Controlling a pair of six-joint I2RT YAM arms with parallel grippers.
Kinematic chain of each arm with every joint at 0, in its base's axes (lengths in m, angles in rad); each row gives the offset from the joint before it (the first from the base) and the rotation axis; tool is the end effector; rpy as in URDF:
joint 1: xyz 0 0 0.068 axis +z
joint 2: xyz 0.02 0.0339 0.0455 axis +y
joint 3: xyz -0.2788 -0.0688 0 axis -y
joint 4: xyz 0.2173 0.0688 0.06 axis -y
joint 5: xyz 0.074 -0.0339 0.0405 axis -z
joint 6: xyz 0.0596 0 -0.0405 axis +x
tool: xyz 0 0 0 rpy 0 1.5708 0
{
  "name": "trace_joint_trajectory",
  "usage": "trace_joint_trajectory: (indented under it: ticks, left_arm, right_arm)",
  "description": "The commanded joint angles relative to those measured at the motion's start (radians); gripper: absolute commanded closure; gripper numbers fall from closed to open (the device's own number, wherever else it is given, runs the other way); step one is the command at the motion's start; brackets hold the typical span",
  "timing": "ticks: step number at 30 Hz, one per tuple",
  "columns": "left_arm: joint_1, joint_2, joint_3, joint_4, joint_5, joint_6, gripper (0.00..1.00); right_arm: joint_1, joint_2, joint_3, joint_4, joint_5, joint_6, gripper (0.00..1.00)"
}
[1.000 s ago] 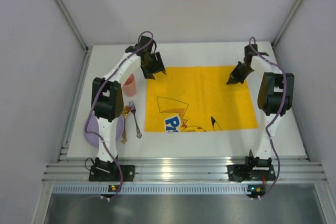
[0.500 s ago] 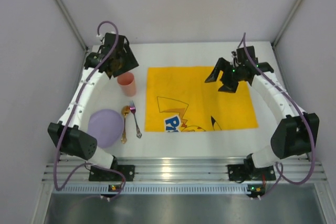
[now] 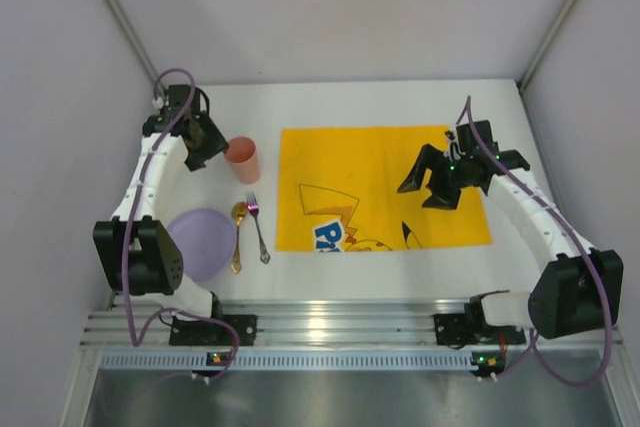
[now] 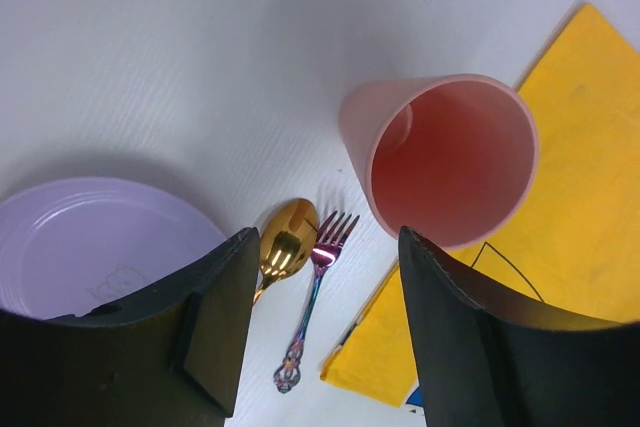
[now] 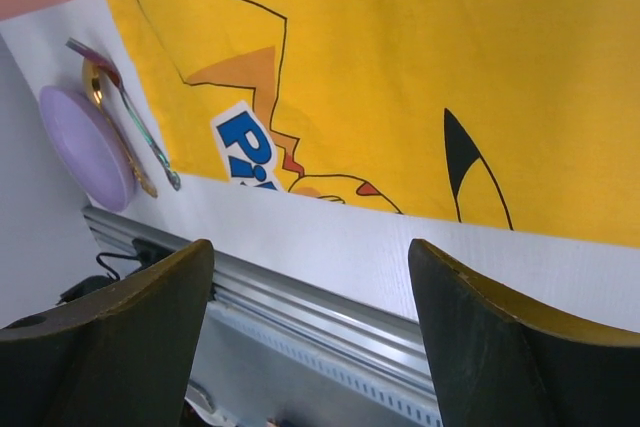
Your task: Set the dinner table for one person
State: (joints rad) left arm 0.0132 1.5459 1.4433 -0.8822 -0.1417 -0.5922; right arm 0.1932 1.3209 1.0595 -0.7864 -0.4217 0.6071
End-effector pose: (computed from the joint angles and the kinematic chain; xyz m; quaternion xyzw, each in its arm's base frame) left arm 0.3088 0.0125 0.3188 -0.3042 0.9055 -0.0173 0.2955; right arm 0.2314 0.0701 0.2742 0.1411 0.9356 0.2847 0.1541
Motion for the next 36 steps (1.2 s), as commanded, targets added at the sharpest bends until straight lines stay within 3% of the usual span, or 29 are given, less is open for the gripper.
trace_joint_trajectory:
  ticks: [1, 7, 11, 12, 14, 18, 22, 28, 36]
  left_arm:
    - [0.008, 0.019, 0.005, 0.091, 0.034, 0.022, 0.37]
    - [0.008, 0.072, -0.021, 0.112, 0.057, 0.025, 0.42]
    - [0.008, 0.115, -0.053, 0.155, 0.086, 0.022, 0.55]
    - [0.010, 0.126, -0.057, 0.158, 0.086, 0.022, 0.64]
    - [0.008, 0.160, -0.055, 0.167, 0.091, 0.031, 0.71]
    - [0.008, 0.210, -0.008, 0.158, 0.093, 0.055, 1.00]
    - [-0.010, 0.188, 0.089, 0.108, 0.059, 0.104, 1.00]
    - [-0.189, 0.178, 0.268, -0.009, 0.017, 0.144, 1.00]
    - [-0.415, 0.195, 0.351, -0.116, -0.015, 0.123, 1.00]
  right_arm:
    - [0.002, -0.054, -0.027, -0.020, -0.014, -0.032, 0.21]
    - [0.002, -0.081, -0.061, -0.031, -0.009, -0.036, 0.22]
    - [0.002, -0.080, -0.053, -0.039, -0.006, -0.046, 0.22]
    - [0.002, -0.074, -0.049, -0.043, -0.005, -0.049, 0.22]
    - [0.002, -0.068, -0.035, -0.047, -0.009, -0.053, 0.23]
    - [0.002, -0.043, 0.005, -0.050, -0.020, -0.061, 0.23]
    - [0.043, 0.011, 0.147, -0.073, 0.007, -0.081, 0.23]
    - [0.253, 0.193, 0.494, -0.123, 0.113, -0.076, 0.23]
    - [0.371, 0.454, 0.842, -0.169, 0.095, -0.052, 0.24]
